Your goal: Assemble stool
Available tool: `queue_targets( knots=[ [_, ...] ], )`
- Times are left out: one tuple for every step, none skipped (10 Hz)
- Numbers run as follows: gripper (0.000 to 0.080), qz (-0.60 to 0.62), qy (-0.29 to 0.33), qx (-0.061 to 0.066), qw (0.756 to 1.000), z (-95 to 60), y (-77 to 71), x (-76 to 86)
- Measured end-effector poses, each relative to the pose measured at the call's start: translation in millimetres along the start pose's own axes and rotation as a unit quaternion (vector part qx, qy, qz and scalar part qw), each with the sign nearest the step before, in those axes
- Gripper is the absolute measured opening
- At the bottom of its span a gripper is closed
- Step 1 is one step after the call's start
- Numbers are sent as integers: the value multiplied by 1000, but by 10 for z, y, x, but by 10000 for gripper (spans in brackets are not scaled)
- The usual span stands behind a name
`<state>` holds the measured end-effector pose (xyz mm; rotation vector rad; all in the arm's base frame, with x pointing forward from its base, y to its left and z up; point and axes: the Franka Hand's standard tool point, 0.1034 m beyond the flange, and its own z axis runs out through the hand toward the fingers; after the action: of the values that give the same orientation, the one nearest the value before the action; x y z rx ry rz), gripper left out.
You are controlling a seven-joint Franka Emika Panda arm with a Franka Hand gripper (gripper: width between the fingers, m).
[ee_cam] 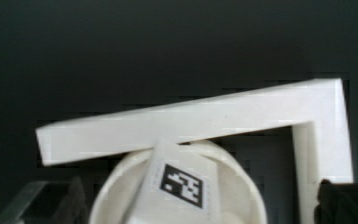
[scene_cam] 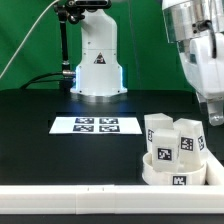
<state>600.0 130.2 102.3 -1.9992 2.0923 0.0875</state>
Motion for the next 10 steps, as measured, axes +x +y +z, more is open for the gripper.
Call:
queue_targets(
  knots=[
    [648,-77,8,-6,997,0,8,14],
    [648,-160,18,-17,987,-6,0,11],
    [648,-237,21,-27,971,-18,-31,-4],
    [648,-301,13,-42,953,-42,-75,-37],
    [648,-354,5,-48,934,-49,-133,-29],
    [648,-377,6,-46,925,-45,-147,-15],
    [648,-409,4,-47,911,-43,-145,-10],
    [648,-437,3,-47,898,-44,-146,-6],
    [648,-467,3,-48,883,-44,-146,1],
    [648,-506,3,-47,861,-41,-148,7]
  ],
)
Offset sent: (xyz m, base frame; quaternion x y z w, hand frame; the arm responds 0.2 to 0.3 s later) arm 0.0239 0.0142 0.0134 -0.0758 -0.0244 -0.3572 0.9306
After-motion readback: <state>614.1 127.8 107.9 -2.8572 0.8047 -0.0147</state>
